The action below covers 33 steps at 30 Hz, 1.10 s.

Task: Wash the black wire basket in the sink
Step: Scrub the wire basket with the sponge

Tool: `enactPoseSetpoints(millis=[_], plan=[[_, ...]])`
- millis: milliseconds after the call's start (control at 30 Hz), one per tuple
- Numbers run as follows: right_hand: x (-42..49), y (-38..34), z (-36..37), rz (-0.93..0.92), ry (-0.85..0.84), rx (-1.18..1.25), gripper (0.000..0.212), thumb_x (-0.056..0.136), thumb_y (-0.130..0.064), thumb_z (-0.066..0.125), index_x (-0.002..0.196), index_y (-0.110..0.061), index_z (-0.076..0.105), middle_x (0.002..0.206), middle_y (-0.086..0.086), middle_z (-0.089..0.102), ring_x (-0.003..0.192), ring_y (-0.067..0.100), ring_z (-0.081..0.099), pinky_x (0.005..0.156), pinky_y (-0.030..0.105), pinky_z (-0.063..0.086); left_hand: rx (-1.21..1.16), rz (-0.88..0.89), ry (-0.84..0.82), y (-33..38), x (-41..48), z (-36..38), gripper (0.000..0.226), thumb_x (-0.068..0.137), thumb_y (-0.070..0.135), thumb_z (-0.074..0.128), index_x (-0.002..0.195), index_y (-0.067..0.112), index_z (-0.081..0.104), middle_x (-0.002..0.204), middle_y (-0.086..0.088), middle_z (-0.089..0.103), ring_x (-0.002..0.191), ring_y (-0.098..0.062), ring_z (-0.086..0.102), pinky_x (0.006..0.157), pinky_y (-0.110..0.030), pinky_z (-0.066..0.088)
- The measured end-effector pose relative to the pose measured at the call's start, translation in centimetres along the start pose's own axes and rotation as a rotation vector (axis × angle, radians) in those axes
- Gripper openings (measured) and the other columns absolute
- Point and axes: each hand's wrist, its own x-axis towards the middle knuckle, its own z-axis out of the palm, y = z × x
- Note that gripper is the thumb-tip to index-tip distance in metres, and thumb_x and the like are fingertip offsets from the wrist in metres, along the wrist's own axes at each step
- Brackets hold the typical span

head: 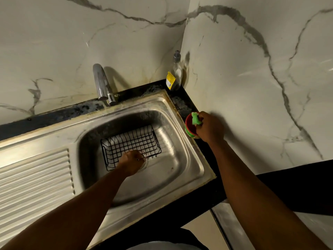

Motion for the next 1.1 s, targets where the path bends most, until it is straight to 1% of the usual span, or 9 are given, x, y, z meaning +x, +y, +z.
enactPoseSetpoints(millis=[67,200,333,533,633,767,967,1033,1100], plan=[[0.6,0.1,-0.2,0.013,0.049,0.018,0.033,0.083,-0.032,0.077,0.111,-0.022,0.065,0.1,0.005,0.072,0.095,0.033,0.067,0.067,0.031,0.044,0.044,-0.016,0.008,-1.0,0.5,0.0,0.024,0.096,0.028,0.07,0.116,0.015,0.069,0.118,-0.006,0.065,0.099,-0.019,0.061,0.075,-0.027,0.048],[1.9,0.6,-0.3,0.062,-0.025,0.101,0.03,0.079,-0.033,0.079,0.103,-0.02,0.067,0.098,0.002,0.073,0.091,0.024,0.067,0.07,0.029,0.045,0.232,-0.046,-0.073,-2.9,0.9,0.3,0.055,0.092,0.034,0.072,0.143,0.028,0.05,0.136,-0.007,0.055,0.111,-0.023,0.057,0.084,-0.033,0.051],[2.3,-1.4,-2.0,0.325,-0.025,0.805,0.04,0.071,-0.035,0.086,0.104,-0.022,0.068,0.092,0.0,0.075,0.073,0.015,0.065,0.067,0.032,0.051,0.336,-0.096,-0.152,-4.0,1.3,0.8,0.072,0.095,0.027,0.065,0.156,0.047,0.033,0.136,-0.007,0.057,0.109,-0.025,0.062,0.093,-0.04,0.057],[0.8,-4.5,-2.4,0.432,-0.267,1.404,0.032,0.086,-0.005,0.072,0.112,-0.023,0.067,0.08,0.002,0.07,0.057,0.01,0.055,0.053,0.021,0.039,0.467,-0.072,-0.05,-3.7,1.7,0.8,0.042,0.102,0.023,0.059,0.143,0.03,0.056,0.111,0.0,0.062,0.088,-0.013,0.057,0.071,-0.025,0.049],[-0.1,-6.0,-1.4,0.451,-0.352,1.497,0.019,0.089,0.002,0.06,0.095,-0.014,0.069,0.066,0.002,0.062,0.054,0.012,0.046,0.053,0.025,0.029,0.46,-0.003,-0.026,-3.4,1.9,0.2,0.033,0.104,0.025,0.058,0.136,0.032,0.063,0.117,0.0,0.068,0.092,-0.013,0.062,0.074,-0.025,0.05],[-0.6,-8.6,0.3,0.531,-0.393,1.609,0.019,0.093,0.0,0.05,0.091,-0.01,0.066,0.07,0.003,0.061,0.06,0.015,0.051,0.049,0.024,0.037,0.482,0.092,0.044,-2.8,1.4,-1.4,0.023,0.104,0.028,0.055,0.124,0.026,0.066,0.119,0.001,0.07,0.099,-0.016,0.068,0.077,-0.026,0.051],[-0.9,-12.3,2.3,0.33,-0.411,1.443,0.025,0.081,-0.014,0.046,0.089,-0.013,0.07,0.071,0.006,0.062,0.056,0.015,0.053,0.052,0.028,0.039,0.412,0.178,0.248,-0.1,1.0,-5.5,0.019,0.105,0.026,0.048,0.113,0.017,0.063,0.097,-0.003,0.067,0.087,-0.03,0.069,0.067,-0.031,0.043],[-1.3,-13.0,2.7,0.091,-0.373,1.118,0.03,0.081,-0.018,0.045,0.089,-0.014,0.073,0.072,0.006,0.061,0.064,0.017,0.054,0.064,0.032,0.041,0.276,0.128,0.155,0.4,0.4,-6.4,0.022,0.108,0.033,0.045,0.113,0.018,0.06,0.09,0.003,0.064,0.079,-0.022,0.069,0.061,-0.026,0.043],[-1.9,-13.4,3.4,-0.112,-0.277,0.682,0.033,0.095,-0.014,0.048,0.12,-0.01,0.07,0.099,0.008,0.068,0.089,0.022,0.063,0.078,0.027,0.041,-0.101,-0.021,0.005,1.3,-0.9,-7.0,0.03,0.111,0.043,0.04,0.119,0.018,0.054,0.085,0.001,0.069,0.063,-0.012,0.07,0.048,-0.018,0.046]])
